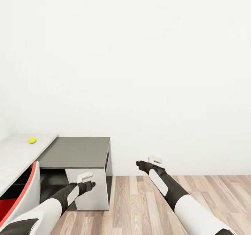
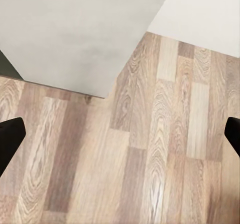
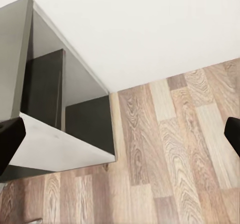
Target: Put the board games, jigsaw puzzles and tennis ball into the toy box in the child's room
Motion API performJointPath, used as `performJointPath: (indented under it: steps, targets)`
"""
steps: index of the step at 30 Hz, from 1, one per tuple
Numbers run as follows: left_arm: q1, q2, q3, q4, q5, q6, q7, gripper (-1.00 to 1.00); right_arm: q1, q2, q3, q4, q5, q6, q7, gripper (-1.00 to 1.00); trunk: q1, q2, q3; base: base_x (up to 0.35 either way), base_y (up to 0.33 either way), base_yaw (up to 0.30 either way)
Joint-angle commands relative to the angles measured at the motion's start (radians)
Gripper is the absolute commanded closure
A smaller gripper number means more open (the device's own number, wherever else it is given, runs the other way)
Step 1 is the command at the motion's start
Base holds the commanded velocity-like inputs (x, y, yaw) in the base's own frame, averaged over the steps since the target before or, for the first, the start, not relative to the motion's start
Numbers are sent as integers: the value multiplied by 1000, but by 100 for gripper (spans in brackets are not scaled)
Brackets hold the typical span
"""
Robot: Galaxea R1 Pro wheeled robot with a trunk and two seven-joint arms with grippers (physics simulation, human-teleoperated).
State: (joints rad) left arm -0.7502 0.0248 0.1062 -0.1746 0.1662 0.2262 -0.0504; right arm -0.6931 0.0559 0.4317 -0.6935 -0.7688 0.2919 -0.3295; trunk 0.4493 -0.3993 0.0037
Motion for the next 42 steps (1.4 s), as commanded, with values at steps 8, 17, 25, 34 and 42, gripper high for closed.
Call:
performJointPath:
  steps: [8,17,25,34,42]
  targets:
    - [0,0,9,-2,4,7,-3,-100,0,-1,4,-1,-7,1,-8,-100,1,-1,0,185,-62,1]
    - [0,0,8,-2,4,7,-4,-100,0,0,5,-1,-7,1,-8,-100,1,-1,0,155,43,6]
    - [0,0,8,-2,4,7,-5,-100,-1,0,5,-2,-8,3,-7,-100,1,-1,0,13,3,7]
    - [0,0,7,-2,4,7,-5,-100,0,-1,5,-2,-8,1,-7,-100,1,-1,0,0,0,0]
    - [0,-1,7,-2,4,7,-4,-100,0,-1,5,-2,-7,1,-6,-100,1,-1,0,21,0,0]
